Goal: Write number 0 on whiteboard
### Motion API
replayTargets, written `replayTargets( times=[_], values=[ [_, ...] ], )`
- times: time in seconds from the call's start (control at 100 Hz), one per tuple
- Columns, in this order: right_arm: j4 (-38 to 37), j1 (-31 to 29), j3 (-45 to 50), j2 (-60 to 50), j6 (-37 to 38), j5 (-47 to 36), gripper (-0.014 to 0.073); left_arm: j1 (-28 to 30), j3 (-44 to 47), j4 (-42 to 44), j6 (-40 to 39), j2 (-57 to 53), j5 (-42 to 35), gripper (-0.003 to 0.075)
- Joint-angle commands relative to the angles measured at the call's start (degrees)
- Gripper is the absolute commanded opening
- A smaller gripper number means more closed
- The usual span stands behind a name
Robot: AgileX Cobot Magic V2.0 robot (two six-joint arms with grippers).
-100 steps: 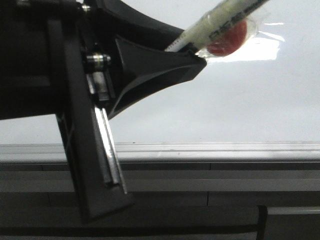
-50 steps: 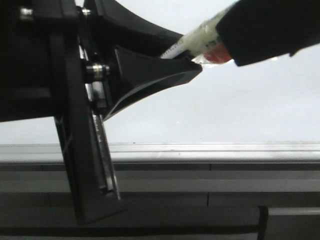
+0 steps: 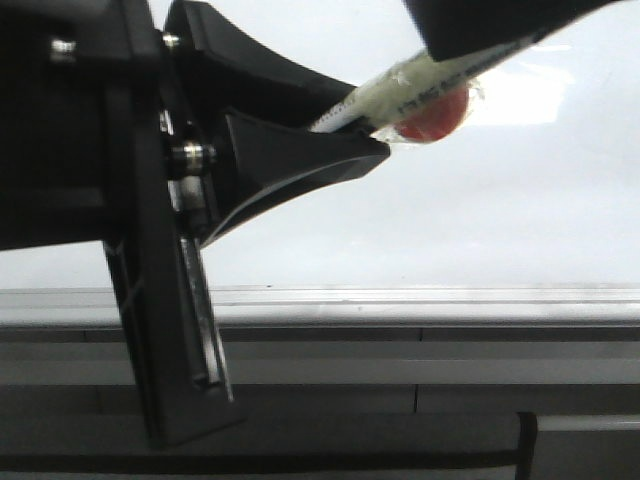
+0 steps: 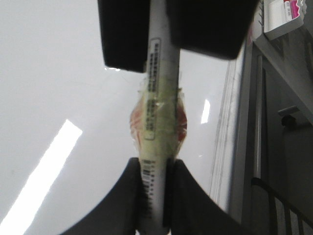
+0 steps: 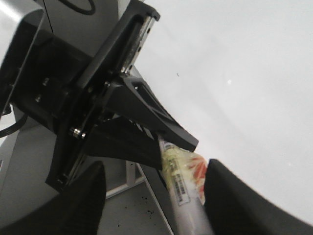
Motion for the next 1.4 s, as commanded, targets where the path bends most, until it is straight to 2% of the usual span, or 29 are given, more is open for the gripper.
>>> replayTargets(
  times=[0.0,0.66,0.71,0.78,0.88,1.12,1.19,1.26,1.39],
  values=[
    [-0.3,0.0,-2.0,-0.4,-0.6,-4.0,0.038,0.0,-1.3,-0.8,-0.2,-1.0,-5.3,-0.0019],
    [-0.4,0.0,-2.0,-0.4,-0.6,-3.6,0.0377,0.0,-1.3,-0.8,-0.2,-1.0,-7.5,-0.0019],
    [-0.4,0.0,-2.0,-0.4,-0.6,-3.6,0.0341,0.0,-1.3,-0.8,-0.2,-1.0,-7.5,-0.002],
    [-0.4,0.0,-2.0,-0.4,-0.6,-3.6,0.0213,0.0,-1.3,-0.8,-0.2,-1.0,-7.5,-0.002],
    [-0.5,0.0,-2.0,-0.4,-0.6,-3.7,-0.0076,0.0,-1.3,-0.8,-0.2,-1.0,-7.7,-0.002],
    [-0.7,0.0,-2.0,-0.4,-0.6,-4.0,-0.0069,0.0,-1.3,-4.9,-0.2,-1.0,-9.5,-0.0014],
    [-0.7,0.0,-2.0,-0.4,-0.6,-4.6,-0.0069,0.0,-1.3,-5.7,-0.2,-1.0,-10.2,0.0024],
    [-0.7,0.0,-2.0,-0.4,-0.6,-5.0,-0.0069,0.0,-1.3,-6.1,-0.2,-1.0,-10.3,0.0109],
    [-0.7,0.0,-2.0,-0.4,-0.6,-7.5,-0.0069,0.0,-1.3,-6.6,-0.2,-1.0,-11.5,0.0349]
  ],
)
